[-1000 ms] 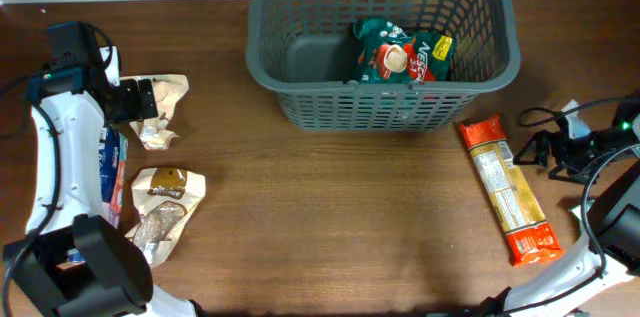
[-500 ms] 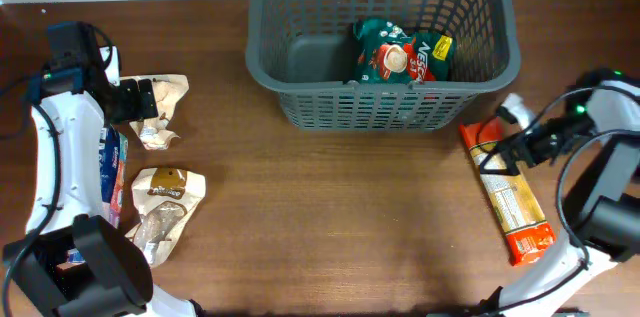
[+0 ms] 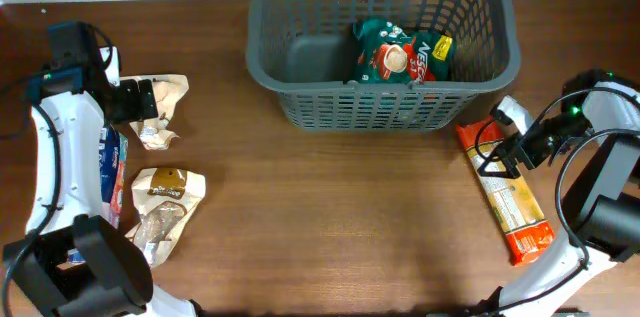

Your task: Pack container

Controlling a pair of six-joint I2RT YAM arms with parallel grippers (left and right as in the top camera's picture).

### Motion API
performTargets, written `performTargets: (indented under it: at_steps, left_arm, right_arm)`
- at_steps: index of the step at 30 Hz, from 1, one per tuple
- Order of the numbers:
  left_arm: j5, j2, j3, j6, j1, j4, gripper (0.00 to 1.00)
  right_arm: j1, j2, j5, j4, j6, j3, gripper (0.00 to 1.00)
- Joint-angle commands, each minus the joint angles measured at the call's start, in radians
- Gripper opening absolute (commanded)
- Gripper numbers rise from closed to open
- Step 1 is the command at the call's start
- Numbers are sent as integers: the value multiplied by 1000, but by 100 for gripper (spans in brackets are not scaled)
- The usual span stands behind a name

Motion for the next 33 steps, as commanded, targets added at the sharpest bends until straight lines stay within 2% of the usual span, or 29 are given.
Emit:
performTargets:
  at_steps: [1,7,11,17,33]
  left_arm:
    - [4,5,6,21,5,-2,100]
    - [4,5,6,21,5,-2,99]
    - [4,5,6,21,5,-2,99]
    - [4,5,6,21,5,-2,99]
    - [5,5,6,21,5,-3,99]
  right_arm:
    - [-11,-18,16,12,-13,-11,99]
    - [-12,-18,24,71,-10,-11,99]
    - [-12,-18,101,97,-4,-11,99]
    - [-12,-18,241,147,126,-11,99]
    - [-9,1,149,174,129,-21,99]
